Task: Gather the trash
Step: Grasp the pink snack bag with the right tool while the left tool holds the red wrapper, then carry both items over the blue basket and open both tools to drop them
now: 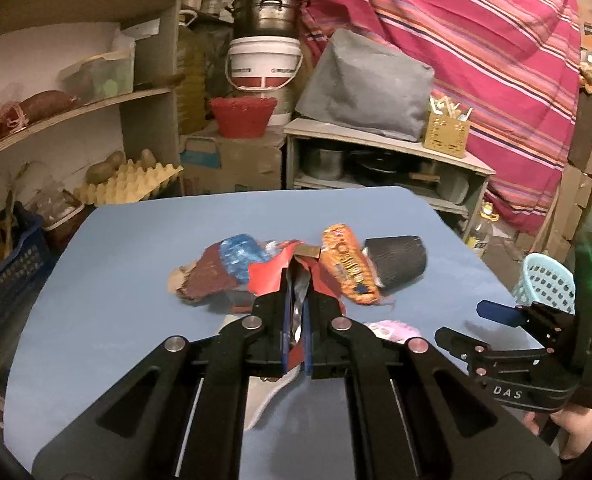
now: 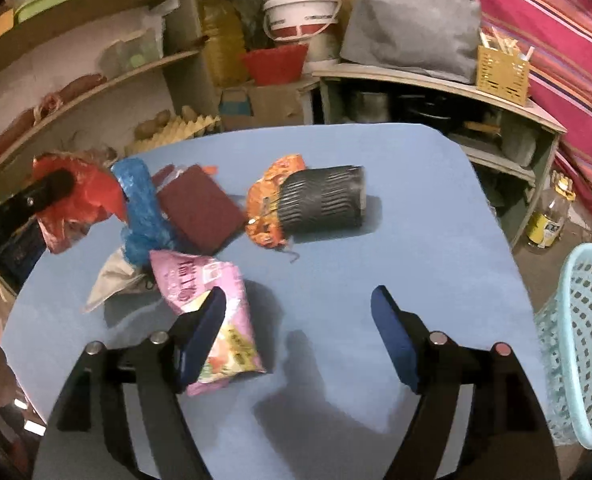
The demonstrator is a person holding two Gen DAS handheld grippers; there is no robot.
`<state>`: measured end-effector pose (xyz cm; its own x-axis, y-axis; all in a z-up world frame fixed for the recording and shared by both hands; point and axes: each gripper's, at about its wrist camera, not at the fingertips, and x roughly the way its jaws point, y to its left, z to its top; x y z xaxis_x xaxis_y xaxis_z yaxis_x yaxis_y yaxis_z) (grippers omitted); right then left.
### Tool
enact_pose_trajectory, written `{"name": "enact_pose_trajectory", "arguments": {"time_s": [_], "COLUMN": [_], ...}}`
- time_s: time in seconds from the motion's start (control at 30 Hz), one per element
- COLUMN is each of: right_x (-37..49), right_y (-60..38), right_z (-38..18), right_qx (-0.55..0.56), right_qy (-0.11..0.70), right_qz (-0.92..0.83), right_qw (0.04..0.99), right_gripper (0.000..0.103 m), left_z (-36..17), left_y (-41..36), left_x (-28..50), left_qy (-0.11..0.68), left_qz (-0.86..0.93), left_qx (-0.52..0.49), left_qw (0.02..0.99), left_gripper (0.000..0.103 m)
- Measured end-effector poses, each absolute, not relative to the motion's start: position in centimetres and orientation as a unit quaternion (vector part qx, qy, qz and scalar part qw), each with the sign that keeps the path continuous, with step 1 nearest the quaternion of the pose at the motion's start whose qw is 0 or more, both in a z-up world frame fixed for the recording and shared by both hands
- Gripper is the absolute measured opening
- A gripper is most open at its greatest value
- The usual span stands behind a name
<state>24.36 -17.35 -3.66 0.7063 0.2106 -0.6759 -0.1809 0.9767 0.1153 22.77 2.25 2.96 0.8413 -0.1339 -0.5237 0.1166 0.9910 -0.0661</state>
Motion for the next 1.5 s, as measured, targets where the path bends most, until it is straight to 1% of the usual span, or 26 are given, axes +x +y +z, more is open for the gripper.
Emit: {"name": "enact_pose_trajectory", "arguments": {"time_s": [0.37,0.4,0.43,0.47,0.53,0.6,0.7,0.73,1.13,1.5], "right_x": [26.4,26.7,26.7,26.7,26.7,26.6,25.9,25.6,23.4,21.8], "right_y": [-11.9,-11.8,-11.8,-11.8,-11.6,-11.4,-11.2,-11.4,-19.6,-28.6], "right_z": [-8.1,-8.3,-8.0,-7.9,-7.9,-7.7,-7.3,-7.0,-2.4,-0.5], "right_qx": [-0.025,-0.026,-0.024,-0.022,-0.026,-0.03,-0.038,-0.038,0.022,0.055], "right_qy": [0.425,0.43,0.425,0.423,0.425,0.425,0.419,0.414,0.367,0.34], "right_qz": [0.108,0.104,0.104,0.107,0.109,0.117,0.118,0.115,0.076,0.013], "right_qw": [0.898,0.896,0.899,0.9,0.898,0.897,0.9,0.902,0.927,0.939], "right_gripper": [0.074,0.07,0.063,0.044,0.038,0.027,0.018,0.017,0.016,0.016], "left_z": [2.6,2.6,2.7,2.7,2.8,2.9,3.1,3.3,3.9,3.5], "left_y": [8.6,9.1,9.5,9.7,10.1,10.2,9.9,9.7,3.7,-4.5], "left_x": [21.8,21.7,21.6,21.5,21.4,21.3,21.3,21.3,21.6,23.2], "left_qy": [0.277,0.276,0.275,0.274,0.272,0.269,0.266,0.264,0.248,0.251], "left_qz": [-0.013,-0.008,-0.005,-0.002,0.003,0.005,0.004,0.003,-0.037,-0.098], "left_qx": [-0.022,-0.023,-0.024,-0.024,-0.021,-0.018,-0.018,-0.017,-0.001,0.001], "left_qw": [0.96,0.961,0.961,0.961,0.962,0.963,0.964,0.964,0.968,0.963], "left_gripper": [0.003,0.003,0.003,0.003,0.003,0.003,0.003,0.003,0.003,0.003]}}
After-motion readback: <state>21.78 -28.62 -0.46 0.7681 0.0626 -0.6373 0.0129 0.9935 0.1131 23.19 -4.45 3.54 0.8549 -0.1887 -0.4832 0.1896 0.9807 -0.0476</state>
